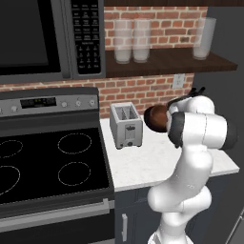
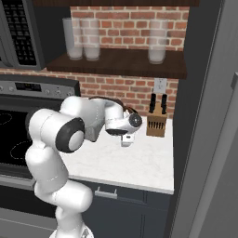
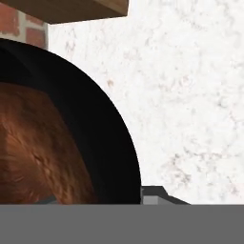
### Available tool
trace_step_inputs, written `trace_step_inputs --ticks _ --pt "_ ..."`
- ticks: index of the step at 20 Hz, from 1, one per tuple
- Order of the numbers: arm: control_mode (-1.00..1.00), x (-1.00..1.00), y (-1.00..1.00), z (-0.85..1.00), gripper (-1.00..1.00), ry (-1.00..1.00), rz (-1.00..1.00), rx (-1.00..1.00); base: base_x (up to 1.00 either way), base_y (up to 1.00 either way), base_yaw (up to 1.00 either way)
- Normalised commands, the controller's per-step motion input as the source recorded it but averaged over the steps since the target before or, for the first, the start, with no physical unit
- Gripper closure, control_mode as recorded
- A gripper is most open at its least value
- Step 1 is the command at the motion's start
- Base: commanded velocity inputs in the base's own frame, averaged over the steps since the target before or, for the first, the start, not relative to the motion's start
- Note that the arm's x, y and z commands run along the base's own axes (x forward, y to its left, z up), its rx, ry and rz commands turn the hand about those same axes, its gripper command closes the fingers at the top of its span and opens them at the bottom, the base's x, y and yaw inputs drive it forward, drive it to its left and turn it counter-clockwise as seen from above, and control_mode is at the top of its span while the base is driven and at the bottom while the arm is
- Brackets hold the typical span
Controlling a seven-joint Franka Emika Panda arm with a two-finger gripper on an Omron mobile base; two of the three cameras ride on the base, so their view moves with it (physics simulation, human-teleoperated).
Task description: Pick up the bowls on the counter and stack them on top of one another in the open cabinet. Place the smaller bowl on top of the larger bowl.
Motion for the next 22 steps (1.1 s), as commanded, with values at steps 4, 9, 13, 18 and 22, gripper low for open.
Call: trace_step_inputs --ticks 4,9,13,18,22 --pt "-1.00 -0.72 0.06 0.67 1.00 -0.07 -0.02 0.00 0.00 0.00 0.00" --pt "-1.00 -0.67 0.03 0.74 1.00 -0.04 0.00 0.00 0.00 0.00 0.00" --pt "-1.00 -0.70 0.00 0.88 1.00 -0.03 0.00 0.00 0.00 0.00 0.00" --pt "-1.00 -0.72 0.00 0.93 1.00 -0.08 -0.01 0.00 0.00 0.00 0.00" --pt "-1.00 -0.56 0.02 0.87 1.00 -0.02 -0.04 -0.01 0.00 0.00 0.00"
